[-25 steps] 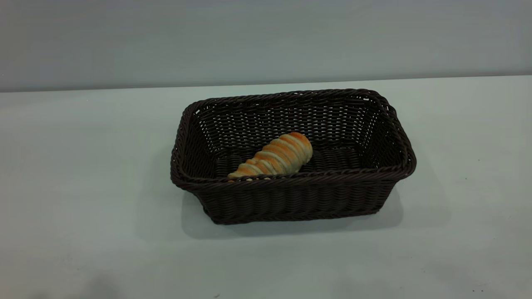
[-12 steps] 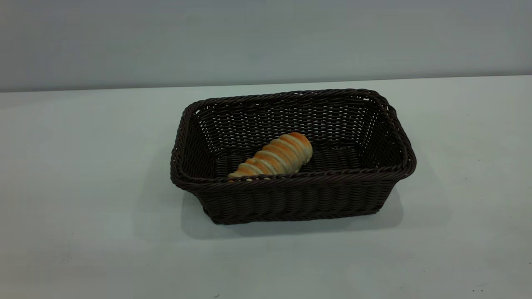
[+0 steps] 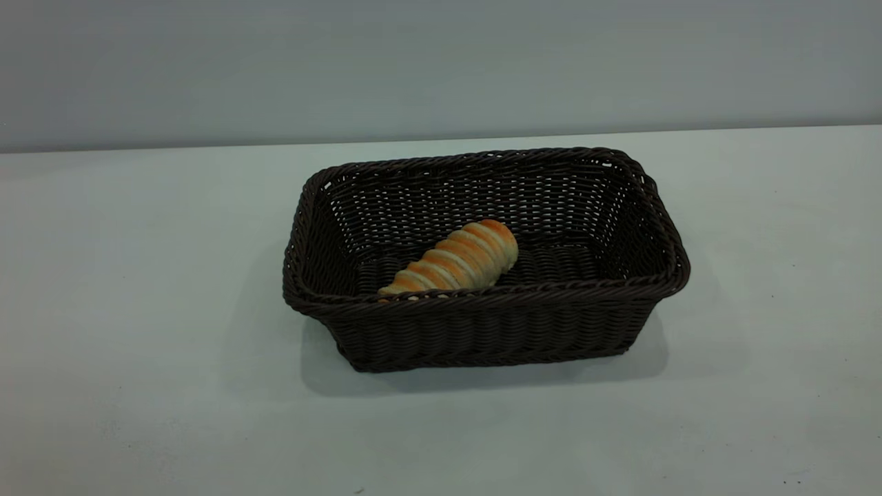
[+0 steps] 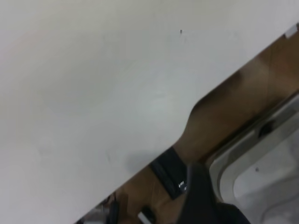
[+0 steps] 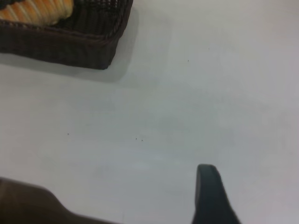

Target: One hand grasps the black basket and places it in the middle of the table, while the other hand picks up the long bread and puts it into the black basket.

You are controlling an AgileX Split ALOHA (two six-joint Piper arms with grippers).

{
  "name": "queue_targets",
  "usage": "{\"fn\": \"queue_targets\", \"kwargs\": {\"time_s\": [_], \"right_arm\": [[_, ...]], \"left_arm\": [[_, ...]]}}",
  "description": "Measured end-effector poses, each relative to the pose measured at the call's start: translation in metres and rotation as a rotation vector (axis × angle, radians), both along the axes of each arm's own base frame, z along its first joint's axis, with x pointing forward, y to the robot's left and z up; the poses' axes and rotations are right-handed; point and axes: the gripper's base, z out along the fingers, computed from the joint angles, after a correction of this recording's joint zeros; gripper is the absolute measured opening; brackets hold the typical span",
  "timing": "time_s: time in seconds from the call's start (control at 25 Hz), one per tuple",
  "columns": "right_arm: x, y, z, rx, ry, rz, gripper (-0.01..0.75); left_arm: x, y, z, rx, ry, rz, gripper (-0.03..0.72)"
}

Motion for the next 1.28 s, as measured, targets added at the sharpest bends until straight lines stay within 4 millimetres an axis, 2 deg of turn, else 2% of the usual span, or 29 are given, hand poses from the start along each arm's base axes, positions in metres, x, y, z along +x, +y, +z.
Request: {"fn": "queue_targets", "kwargs": {"time_s": [0.56,0.8,0.96,1.16,1.28], "right_arm": [[-0.002,0.0,0.0,0.004,-0.015,-0.006,0.459],[-0.007,0.0,0.0,0.008,-0.049,-0.119,0.459],[-0.007,0.001,0.0,0.008,-0.049,-0.124,0.459],[-0.007,0.001,0.0,0.008,-0.05,-0.124,0.459],[-0.007,0.001,0.0,0.008,-0.05,-0.124,0.459]], "left_arm": [[-0.024,0.017,0.005,-0.11,-0.155,0.015,0.579],[-0.026,0.023,0.005,-0.09,-0.18,0.339,0.579],[-0.033,0.027,0.006,-0.088,-0.241,0.551,0.579],[-0.054,0.027,0.005,-0.123,-0.379,0.607,0.579],[-0.057,0.027,0.004,-0.132,-0.393,0.589,0.579]]}}
